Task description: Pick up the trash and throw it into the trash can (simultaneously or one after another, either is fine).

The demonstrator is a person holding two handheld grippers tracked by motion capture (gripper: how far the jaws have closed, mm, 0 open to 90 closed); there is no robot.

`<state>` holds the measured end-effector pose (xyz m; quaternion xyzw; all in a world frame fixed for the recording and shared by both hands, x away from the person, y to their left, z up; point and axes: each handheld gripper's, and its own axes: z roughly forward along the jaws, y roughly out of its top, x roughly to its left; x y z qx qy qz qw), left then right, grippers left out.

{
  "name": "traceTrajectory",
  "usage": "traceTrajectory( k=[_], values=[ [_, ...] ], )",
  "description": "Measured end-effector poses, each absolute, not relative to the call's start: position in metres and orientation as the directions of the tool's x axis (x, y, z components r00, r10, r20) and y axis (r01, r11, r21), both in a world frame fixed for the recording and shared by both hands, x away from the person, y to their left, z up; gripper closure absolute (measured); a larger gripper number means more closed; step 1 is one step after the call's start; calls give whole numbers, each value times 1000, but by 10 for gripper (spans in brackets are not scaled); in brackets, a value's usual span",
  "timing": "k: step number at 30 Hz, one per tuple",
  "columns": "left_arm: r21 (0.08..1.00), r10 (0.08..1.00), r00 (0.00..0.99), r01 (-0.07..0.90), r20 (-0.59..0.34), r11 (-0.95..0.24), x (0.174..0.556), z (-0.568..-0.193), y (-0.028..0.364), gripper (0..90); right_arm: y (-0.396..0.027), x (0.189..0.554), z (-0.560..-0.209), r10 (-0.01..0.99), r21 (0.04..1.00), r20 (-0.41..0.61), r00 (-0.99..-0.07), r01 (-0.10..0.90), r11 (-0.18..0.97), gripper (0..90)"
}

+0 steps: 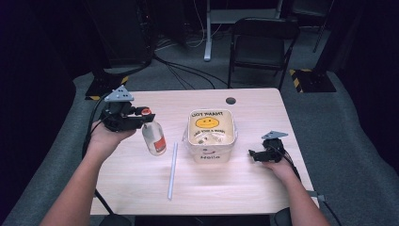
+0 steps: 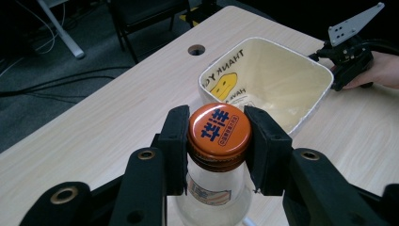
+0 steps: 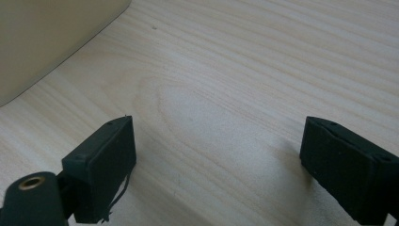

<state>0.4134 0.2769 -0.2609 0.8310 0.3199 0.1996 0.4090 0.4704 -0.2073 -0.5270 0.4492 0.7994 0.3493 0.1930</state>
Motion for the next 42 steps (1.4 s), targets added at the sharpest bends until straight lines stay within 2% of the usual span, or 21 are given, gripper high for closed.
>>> traceTrajectory(
  k=[42],
  values=[
    [835,648,756,298,90,-463,443,-208,223,627,-207,468,-527,852,732,3,-523,582,355,103]
  ],
)
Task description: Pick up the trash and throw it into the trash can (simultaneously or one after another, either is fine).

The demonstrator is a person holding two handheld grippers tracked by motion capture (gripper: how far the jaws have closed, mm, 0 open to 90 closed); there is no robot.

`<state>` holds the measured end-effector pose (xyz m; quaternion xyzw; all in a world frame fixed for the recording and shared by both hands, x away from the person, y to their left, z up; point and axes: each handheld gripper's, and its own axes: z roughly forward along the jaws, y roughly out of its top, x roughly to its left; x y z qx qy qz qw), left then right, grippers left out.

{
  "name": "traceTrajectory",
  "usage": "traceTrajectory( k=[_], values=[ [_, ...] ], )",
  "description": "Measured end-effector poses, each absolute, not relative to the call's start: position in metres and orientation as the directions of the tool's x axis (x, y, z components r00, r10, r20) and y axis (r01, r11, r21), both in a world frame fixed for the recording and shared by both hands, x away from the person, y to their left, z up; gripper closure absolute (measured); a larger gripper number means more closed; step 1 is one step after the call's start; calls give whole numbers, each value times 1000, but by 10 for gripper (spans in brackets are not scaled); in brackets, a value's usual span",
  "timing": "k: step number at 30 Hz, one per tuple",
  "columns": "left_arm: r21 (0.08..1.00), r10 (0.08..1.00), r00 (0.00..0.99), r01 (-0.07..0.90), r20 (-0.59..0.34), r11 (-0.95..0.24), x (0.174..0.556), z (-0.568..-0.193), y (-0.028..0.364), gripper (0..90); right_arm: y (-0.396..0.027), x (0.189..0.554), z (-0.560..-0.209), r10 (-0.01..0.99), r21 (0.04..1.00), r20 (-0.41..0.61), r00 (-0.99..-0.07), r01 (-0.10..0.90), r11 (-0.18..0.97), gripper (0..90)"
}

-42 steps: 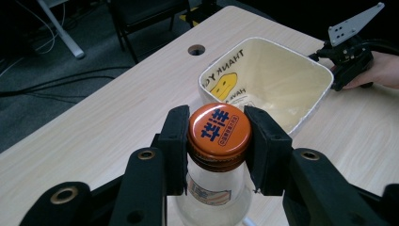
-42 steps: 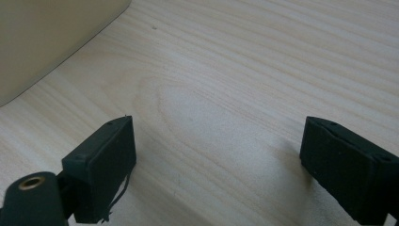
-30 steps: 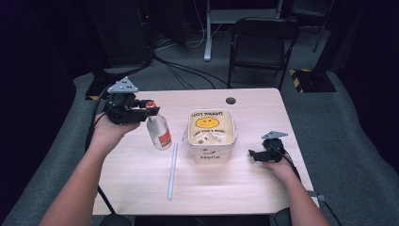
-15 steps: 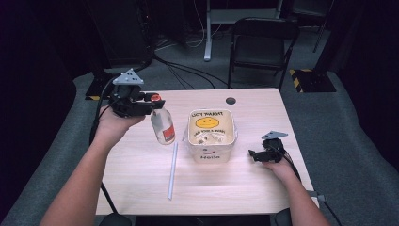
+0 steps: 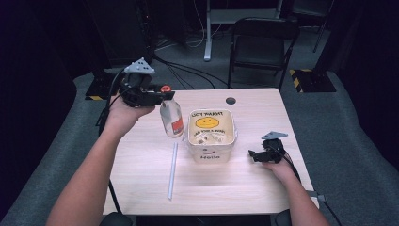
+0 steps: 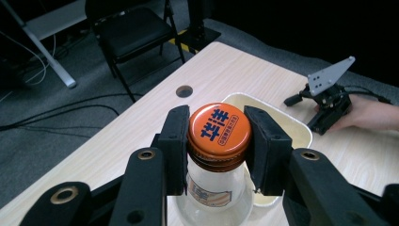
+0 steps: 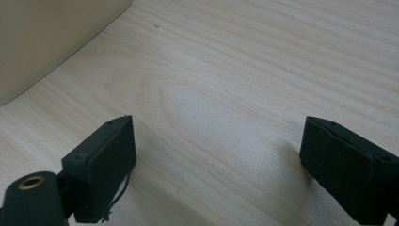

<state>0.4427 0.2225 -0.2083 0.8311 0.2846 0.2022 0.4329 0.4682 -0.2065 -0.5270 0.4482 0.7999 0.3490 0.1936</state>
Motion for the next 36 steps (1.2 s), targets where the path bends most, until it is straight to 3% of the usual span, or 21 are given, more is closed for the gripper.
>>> traceTrajectory(
  k=[36],
  values=[
    [841,613,785,269,92,-470,477,-204,162,627,-206,467,-527,846,732,6,-533,579,360,103]
  ],
)
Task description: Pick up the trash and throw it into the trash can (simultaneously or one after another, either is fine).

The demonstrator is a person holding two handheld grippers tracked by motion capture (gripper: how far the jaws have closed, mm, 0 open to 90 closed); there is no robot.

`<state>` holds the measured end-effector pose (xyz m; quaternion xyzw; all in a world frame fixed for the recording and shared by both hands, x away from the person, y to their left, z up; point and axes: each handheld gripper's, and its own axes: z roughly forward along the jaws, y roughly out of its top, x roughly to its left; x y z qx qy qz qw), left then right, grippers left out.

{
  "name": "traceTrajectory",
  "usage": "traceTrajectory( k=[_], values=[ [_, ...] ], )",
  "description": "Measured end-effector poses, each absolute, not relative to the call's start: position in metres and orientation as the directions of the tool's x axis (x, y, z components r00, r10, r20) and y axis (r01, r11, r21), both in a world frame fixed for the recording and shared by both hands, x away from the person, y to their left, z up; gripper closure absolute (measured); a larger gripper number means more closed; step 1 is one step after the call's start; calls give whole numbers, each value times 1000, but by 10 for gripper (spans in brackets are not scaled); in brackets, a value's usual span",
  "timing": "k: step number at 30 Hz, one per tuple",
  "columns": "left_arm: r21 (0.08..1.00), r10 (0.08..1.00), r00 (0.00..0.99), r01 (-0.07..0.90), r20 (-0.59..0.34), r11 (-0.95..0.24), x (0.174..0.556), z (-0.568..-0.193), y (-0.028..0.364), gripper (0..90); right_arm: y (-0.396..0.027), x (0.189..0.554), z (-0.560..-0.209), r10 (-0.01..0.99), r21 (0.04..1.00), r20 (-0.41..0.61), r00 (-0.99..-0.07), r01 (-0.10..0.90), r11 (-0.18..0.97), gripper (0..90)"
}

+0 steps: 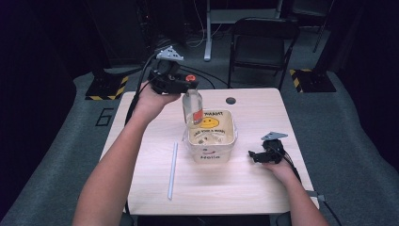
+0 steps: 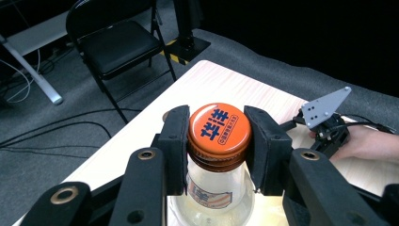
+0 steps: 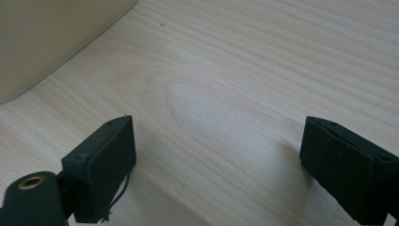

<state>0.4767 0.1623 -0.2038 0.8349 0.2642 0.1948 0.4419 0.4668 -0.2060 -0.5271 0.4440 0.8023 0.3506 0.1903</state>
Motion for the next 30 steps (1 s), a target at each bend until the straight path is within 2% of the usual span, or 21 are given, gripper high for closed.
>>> traceTrajectory(
  k=[18,30],
  values=[
    [836,613,785,272,94,-477,492,-219,139,628,-206,467,-527,841,731,5,-540,576,366,103],
    [824,618,782,295,83,-484,501,-243,131,628,-205,466,-527,844,730,7,-537,579,362,103]
  ],
)
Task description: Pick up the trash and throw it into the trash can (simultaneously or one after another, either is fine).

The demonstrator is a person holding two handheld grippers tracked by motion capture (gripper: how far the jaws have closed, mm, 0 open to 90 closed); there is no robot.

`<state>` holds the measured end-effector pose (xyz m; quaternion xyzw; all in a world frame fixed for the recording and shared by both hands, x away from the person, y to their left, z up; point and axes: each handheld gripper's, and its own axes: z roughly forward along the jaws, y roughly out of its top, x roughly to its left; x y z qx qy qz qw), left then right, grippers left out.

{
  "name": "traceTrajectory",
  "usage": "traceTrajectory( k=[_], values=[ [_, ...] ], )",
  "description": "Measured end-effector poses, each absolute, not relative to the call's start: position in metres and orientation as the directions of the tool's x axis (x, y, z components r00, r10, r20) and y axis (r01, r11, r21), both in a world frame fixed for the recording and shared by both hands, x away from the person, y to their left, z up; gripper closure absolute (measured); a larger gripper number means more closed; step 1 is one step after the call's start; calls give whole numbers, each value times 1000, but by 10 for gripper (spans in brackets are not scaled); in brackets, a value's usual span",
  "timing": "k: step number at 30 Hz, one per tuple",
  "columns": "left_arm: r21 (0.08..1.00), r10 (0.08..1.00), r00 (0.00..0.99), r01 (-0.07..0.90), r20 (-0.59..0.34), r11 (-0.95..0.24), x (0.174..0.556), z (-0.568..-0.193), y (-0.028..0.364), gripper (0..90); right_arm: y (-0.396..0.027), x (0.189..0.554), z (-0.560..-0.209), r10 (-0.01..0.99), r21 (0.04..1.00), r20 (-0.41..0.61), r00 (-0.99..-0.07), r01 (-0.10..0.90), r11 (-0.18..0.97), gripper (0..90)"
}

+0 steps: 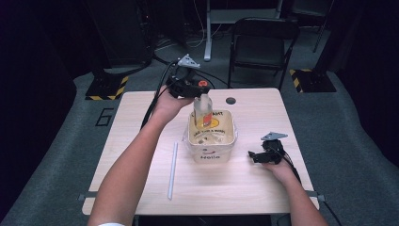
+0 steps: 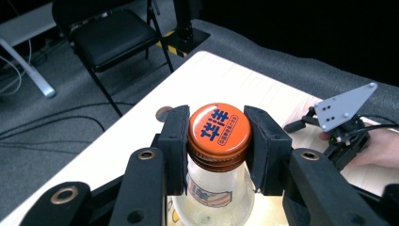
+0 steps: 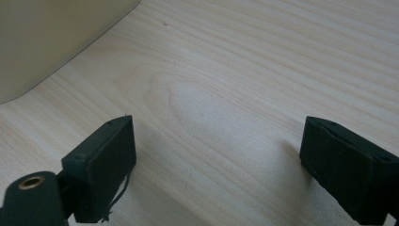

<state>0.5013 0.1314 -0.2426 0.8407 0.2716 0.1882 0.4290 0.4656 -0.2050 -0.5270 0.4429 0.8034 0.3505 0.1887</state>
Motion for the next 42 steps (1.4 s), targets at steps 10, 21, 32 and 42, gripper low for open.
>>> traceTrajectory(
  k=[10,21,32,42],
  values=[
    [809,628,775,322,73,-491,509,-270,136,627,-205,466,-527,845,730,8,-535,580,361,103],
    [800,632,773,345,55,-491,513,-296,137,628,-205,466,-527,843,731,6,-538,578,363,103],
    [796,645,763,363,44,-484,516,-313,139,628,-205,466,-527,843,731,6,-538,578,363,103],
    [794,657,753,377,37,-477,519,-329,140,628,-205,466,-527,843,731,7,-538,578,363,103]
  ],
)
